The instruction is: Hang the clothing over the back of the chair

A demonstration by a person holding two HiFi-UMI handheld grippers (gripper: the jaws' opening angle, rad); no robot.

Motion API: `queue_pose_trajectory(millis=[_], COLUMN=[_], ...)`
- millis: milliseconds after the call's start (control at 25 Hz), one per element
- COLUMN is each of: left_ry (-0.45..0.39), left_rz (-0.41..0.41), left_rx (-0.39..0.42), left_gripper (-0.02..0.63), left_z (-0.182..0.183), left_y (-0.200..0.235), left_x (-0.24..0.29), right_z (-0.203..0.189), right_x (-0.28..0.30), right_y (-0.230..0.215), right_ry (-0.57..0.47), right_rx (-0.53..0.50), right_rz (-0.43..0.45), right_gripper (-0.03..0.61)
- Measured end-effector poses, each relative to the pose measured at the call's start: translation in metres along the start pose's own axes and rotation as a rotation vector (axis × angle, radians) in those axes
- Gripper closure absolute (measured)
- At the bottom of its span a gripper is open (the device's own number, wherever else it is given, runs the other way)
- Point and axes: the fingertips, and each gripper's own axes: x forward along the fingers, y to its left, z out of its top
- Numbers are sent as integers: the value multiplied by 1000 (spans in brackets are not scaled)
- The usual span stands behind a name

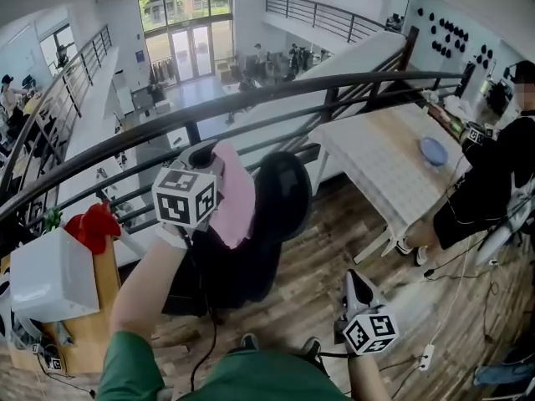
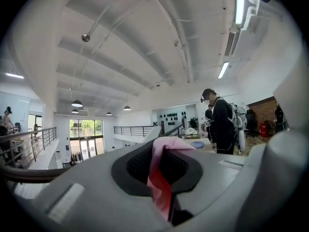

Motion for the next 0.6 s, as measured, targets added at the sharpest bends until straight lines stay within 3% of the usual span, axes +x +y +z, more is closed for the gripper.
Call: queue_pose_trajectory(millis=[440,600], left_ry=[-126,-220], left_rz=[-74,-129], left_rx=[45,48], left_gripper=[584,584], left_z=[95,129], left_y=[-154,-223], left_x=[65,83], right_z=[23,25], right_x=[-33,-45], right_y=[-96,-135], right_ry=[-17,-16], right_rx=[19,45], right_rz=[17,23], right_gripper=[588,588])
